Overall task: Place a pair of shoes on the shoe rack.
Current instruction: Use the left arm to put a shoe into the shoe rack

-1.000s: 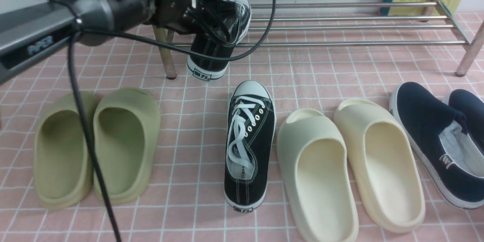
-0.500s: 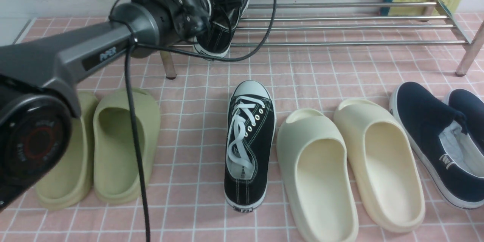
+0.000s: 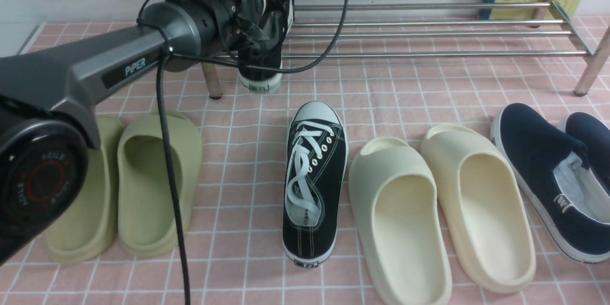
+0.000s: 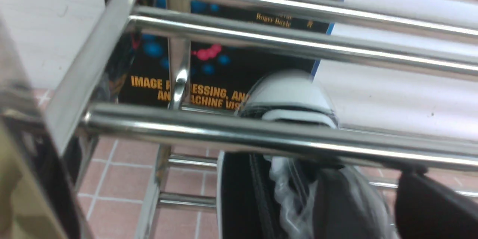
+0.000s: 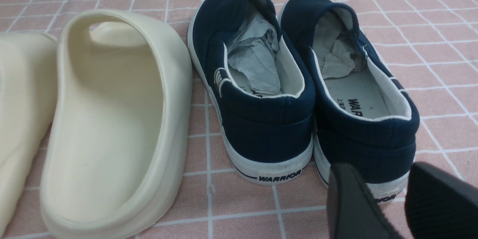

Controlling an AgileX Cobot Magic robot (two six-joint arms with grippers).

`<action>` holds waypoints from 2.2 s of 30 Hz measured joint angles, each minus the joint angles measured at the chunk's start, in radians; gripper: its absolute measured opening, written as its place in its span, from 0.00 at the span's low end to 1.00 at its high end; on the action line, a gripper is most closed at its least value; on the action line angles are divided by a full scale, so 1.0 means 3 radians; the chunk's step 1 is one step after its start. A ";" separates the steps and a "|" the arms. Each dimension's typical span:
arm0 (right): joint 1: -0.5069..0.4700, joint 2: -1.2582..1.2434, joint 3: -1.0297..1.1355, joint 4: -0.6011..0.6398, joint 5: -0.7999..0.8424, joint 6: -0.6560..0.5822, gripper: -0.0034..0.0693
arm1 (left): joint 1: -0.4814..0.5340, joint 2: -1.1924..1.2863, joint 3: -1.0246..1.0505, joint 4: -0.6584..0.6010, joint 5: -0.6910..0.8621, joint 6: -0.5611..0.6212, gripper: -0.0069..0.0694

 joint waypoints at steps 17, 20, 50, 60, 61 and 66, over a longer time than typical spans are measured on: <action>0.0000 0.0000 0.0000 0.0000 0.0000 0.0000 0.38 | -0.0209 -0.0627 -0.0046 -0.3656 0.2150 0.4219 0.48; 0.0000 0.0000 0.0000 0.0000 0.0000 0.0000 0.38 | -0.0209 -0.0627 -0.0046 -0.4061 0.2469 0.4624 0.33; 0.0000 0.0000 0.0000 0.0000 0.0000 0.0000 0.38 | 0.0049 0.0498 -0.1108 -0.3776 0.2207 0.4018 0.10; 0.0000 0.0000 0.0000 0.0000 0.0000 0.0000 0.38 | 0.0054 0.0560 -0.1207 -0.3697 0.2421 0.4163 0.18; 0.0000 0.0000 0.0000 0.0000 0.0000 0.0000 0.38 | 0.0054 0.0503 -0.1207 -0.3677 0.2479 0.4245 0.22; 0.0000 0.0000 0.0000 0.0000 0.0000 0.0000 0.38 | -0.0024 0.0160 -0.1218 -0.3654 0.2860 0.4467 0.47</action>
